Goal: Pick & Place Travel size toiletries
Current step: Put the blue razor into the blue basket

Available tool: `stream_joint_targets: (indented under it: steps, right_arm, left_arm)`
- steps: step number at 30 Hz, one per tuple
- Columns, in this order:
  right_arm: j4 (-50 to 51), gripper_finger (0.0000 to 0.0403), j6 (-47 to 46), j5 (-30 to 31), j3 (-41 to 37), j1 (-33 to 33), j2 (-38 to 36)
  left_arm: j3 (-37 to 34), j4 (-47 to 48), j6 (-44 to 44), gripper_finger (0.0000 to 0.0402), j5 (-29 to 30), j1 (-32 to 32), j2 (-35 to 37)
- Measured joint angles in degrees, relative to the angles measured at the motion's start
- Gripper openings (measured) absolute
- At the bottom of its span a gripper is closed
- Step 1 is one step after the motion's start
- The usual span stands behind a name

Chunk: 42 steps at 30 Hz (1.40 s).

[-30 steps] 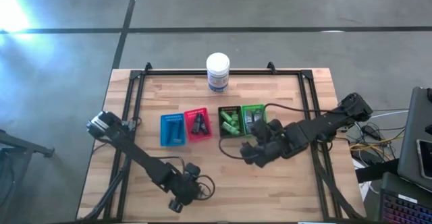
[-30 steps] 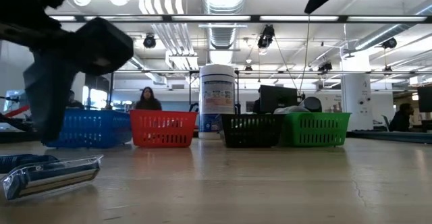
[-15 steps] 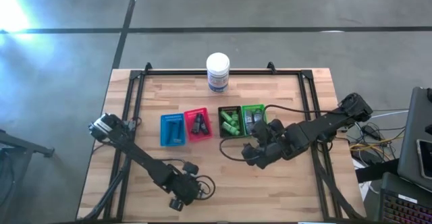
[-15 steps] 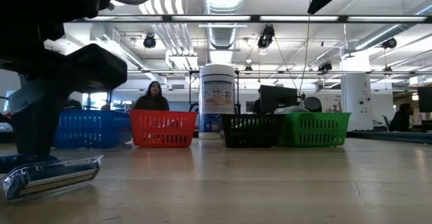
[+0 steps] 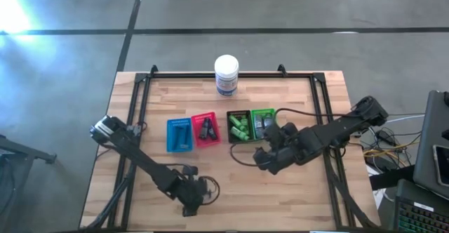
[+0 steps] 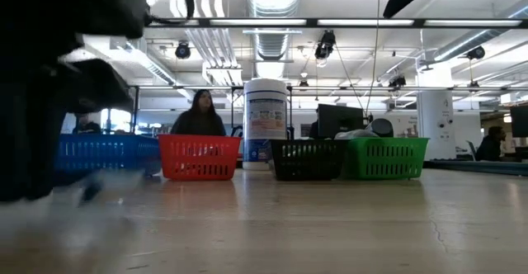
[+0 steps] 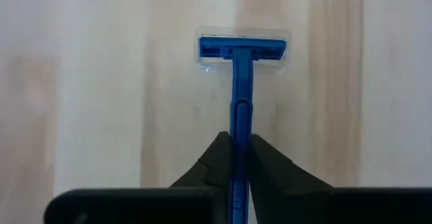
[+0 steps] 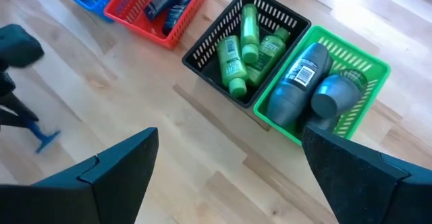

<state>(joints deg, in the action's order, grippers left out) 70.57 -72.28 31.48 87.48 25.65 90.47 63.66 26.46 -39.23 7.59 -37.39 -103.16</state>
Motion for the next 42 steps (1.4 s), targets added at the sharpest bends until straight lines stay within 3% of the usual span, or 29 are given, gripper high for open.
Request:
stream_joint_targets:
  steps: [5, 10, 13, 20, 26, 30, 38, 42]
  right_arm:
    - [0.0, 0.0364, -0.1, 0.4, 0.0, 0.0, -0.7]
    - [0.6, 0.0364, -0.2, 1.6, 0.0, 0.0, -1.3]
    - [1.1, 0.0364, 0.0, 2.0, 0.0, -0.2, -1.3]
    - [1.1, 0.0364, -1.6, 3.3, 0.0, -0.7, -1.3]
    - [1.2, 0.0364, -3.7, 3.6, 0.0, -1.7, -1.3]
    - [1.2, 0.0364, -5.0, 3.7, 0.0, -2.1, -1.3]
    - [1.3, 0.0364, -7.5, 4.8, 0.0, -2.3, -1.3]
    - [1.5, 0.0364, -8.3, 4.8, 0.0, -2.5, -1.3]
  left_arm:
    - [-0.3, 4.0, -19.4, 0.0029, 9.7, -0.8, 6.4]
    - [-0.5, 17.9, -38.7, 0.0029, 20.5, 1.1, 16.1]
    - [-2.2, 24.5, -44.5, 0.0029, 23.3, 4.1, 22.6]
    - [-12.9, 24.7, -42.7, 0.0029, 22.9, 17.5, 36.0]
    - [-28.5, 7.7, -33.9, 0.0029, 9.0, 32.3, 41.2]
    - [-32.8, 5.0, -34.5, 0.0029, 9.1, 34.9, 41.6]
    - [-33.9, 4.8, -37.8, 0.0030, 11.7, 35.0, 41.6]
    - [-33.9, 5.0, -40.5, 0.0053, 13.1, 35.1, 41.6]
